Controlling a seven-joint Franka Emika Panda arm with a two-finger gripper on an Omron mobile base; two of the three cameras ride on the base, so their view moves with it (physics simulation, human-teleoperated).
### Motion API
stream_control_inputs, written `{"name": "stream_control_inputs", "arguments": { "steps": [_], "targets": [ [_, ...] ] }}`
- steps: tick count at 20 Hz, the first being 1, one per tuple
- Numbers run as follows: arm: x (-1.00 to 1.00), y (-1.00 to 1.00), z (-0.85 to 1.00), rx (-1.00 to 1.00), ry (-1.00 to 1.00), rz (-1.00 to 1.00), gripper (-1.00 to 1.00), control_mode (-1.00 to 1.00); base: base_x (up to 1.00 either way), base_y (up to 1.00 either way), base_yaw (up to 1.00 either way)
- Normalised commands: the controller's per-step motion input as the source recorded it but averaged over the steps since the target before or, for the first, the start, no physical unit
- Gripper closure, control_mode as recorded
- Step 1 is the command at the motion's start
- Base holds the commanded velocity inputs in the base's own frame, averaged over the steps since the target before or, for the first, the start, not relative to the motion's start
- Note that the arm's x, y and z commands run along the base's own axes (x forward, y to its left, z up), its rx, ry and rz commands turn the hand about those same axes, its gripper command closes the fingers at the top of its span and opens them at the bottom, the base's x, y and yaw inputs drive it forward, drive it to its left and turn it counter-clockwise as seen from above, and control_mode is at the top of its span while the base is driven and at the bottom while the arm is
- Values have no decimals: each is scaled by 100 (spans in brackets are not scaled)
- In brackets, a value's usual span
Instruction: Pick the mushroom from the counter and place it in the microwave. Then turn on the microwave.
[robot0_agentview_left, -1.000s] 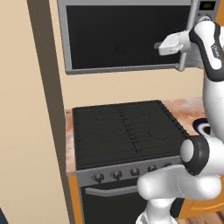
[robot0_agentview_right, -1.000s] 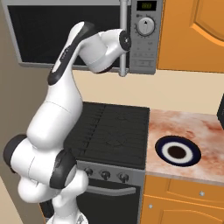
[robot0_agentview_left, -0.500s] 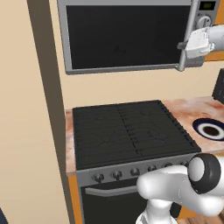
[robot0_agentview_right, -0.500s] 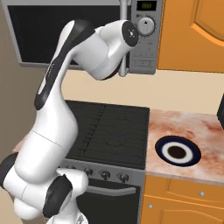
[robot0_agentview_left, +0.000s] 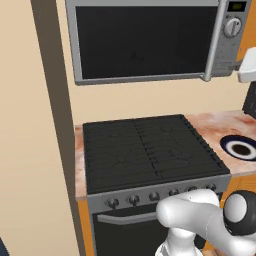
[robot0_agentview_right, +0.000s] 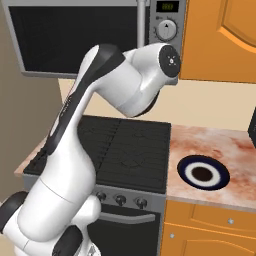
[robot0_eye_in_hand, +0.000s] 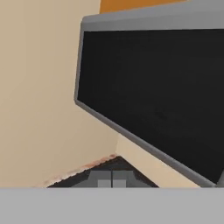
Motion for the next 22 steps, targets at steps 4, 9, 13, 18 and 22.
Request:
{"name": "stream_control_inputs", "arguments": {
  "steps": [4,9,13,18,22],
  "targets": [
    [0,-64,-29,8,0,-1,100,-100,0,0,0],
    [0,-49,-26,-1,-15,-7,100,-100,0,0,0],
    [3,-19,-20,-12,-29,-18,100,-100,0,0,0],
    [25,0,-19,-13,-29,-26,100,-100,0,0,0],
    [45,-10,-16,-6,-16,-23,100,-100,0,0,0]
  ]
}}
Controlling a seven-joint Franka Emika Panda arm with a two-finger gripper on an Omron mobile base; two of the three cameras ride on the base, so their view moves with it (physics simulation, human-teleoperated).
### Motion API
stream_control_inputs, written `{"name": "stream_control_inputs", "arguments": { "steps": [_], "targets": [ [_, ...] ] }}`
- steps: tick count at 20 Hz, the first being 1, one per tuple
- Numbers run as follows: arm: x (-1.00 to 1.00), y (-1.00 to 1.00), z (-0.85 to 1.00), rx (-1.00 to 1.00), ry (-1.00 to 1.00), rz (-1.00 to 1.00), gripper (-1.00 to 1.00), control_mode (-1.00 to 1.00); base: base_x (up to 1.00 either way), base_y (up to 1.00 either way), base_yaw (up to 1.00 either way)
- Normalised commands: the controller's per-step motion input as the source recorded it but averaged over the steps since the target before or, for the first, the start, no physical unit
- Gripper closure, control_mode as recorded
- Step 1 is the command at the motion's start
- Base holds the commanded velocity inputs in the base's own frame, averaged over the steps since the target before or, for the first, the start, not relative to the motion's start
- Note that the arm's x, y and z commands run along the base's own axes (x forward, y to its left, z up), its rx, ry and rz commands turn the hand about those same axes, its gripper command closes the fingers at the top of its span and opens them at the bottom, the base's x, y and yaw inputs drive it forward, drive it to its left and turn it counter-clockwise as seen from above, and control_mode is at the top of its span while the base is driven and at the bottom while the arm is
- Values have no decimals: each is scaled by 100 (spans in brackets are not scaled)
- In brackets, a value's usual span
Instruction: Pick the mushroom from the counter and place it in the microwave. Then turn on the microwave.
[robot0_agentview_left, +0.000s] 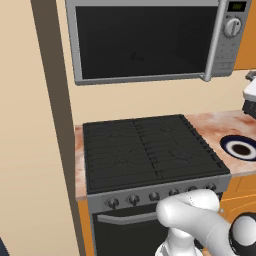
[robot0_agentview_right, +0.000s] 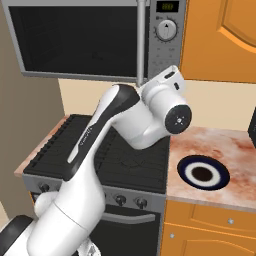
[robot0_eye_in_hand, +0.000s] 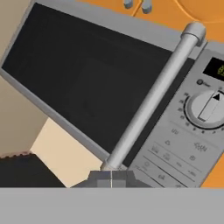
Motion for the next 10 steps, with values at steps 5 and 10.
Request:
{"name": "stream_control_inputs", "arguments": {
  "steps": [5,10],
  "targets": [
    [36,-35,-11,0,-3,-5,100,-100,0,0,0],
    [41,-52,-2,4,0,0,100,-100,0,0,0]
  ]
}}
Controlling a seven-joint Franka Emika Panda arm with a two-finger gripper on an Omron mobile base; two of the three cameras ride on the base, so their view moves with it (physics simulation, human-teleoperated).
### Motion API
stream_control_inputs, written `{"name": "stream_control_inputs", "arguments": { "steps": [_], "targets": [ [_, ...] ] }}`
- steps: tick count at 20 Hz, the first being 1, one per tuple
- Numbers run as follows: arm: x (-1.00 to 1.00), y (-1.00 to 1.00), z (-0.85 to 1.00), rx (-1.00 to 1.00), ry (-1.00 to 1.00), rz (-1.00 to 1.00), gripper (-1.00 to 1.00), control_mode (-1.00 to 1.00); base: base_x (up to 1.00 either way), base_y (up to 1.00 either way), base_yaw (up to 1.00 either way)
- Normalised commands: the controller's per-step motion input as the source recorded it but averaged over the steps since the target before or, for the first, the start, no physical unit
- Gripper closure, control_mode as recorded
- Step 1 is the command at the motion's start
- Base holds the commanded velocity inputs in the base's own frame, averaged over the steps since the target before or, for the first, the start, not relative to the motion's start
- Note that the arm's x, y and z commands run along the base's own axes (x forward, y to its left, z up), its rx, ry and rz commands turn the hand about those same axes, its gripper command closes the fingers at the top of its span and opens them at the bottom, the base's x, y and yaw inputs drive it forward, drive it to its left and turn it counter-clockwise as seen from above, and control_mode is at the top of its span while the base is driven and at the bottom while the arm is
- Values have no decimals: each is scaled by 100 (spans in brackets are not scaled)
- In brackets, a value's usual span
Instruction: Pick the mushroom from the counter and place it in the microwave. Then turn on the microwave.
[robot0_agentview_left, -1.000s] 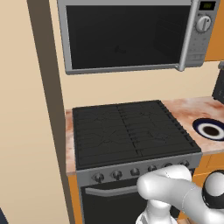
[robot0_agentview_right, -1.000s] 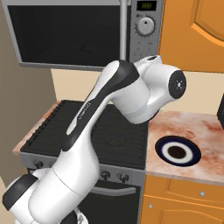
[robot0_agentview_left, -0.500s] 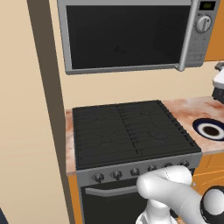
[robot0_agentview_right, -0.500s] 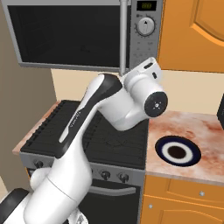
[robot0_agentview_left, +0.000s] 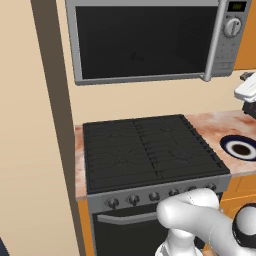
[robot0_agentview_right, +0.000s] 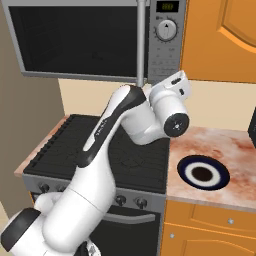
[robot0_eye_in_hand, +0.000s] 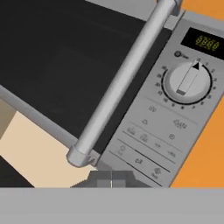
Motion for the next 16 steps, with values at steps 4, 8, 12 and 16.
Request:
{"name": "stream_control_inputs", "arguments": {
  "steps": [4,8,12,16],
  "targets": [
    [32,-49,0,4,0,0,100,-100,0,0,0],
    [20,-23,0,1,-2,0,100,-100,0,0,0],
    [20,-2,0,0,-1,0,100,-100,0,0,0],
    [32,0,0,0,-1,-2,100,-100,0,0,0]
  ]
}}
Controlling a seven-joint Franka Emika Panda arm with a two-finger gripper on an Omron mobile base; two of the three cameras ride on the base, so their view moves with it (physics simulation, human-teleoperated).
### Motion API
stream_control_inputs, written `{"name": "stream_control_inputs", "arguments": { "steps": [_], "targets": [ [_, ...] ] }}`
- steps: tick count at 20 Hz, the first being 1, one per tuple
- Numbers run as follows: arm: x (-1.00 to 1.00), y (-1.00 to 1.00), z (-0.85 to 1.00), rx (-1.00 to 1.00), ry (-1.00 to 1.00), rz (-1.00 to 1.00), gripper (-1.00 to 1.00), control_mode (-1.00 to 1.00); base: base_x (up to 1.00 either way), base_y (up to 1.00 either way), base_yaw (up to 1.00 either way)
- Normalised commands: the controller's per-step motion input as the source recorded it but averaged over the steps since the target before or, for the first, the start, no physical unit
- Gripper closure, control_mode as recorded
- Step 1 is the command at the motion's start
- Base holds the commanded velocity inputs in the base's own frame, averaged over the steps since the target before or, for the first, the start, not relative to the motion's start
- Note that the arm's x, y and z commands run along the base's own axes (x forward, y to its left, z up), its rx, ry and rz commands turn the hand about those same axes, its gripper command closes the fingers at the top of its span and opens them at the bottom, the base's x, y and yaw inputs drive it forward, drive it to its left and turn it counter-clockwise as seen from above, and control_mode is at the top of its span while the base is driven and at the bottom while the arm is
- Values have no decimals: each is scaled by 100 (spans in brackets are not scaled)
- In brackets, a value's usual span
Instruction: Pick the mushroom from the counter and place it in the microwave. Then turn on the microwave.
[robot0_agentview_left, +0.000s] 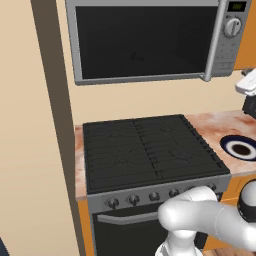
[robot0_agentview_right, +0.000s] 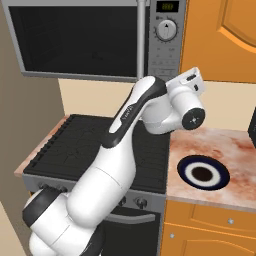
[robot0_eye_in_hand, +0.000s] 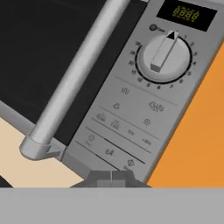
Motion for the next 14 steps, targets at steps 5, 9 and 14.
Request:
{"name": "stream_control_inputs", "arguments": {
  "steps": [5,9,14],
  "targets": [
    [32,0,0,0,-2,-5,100,-100,0,0,0],
    [21,0,0,0,-1,-5,100,-100,0,0,0],
    [13,0,-1,0,0,-6,100,-100,0,0,0]
  ]
}}
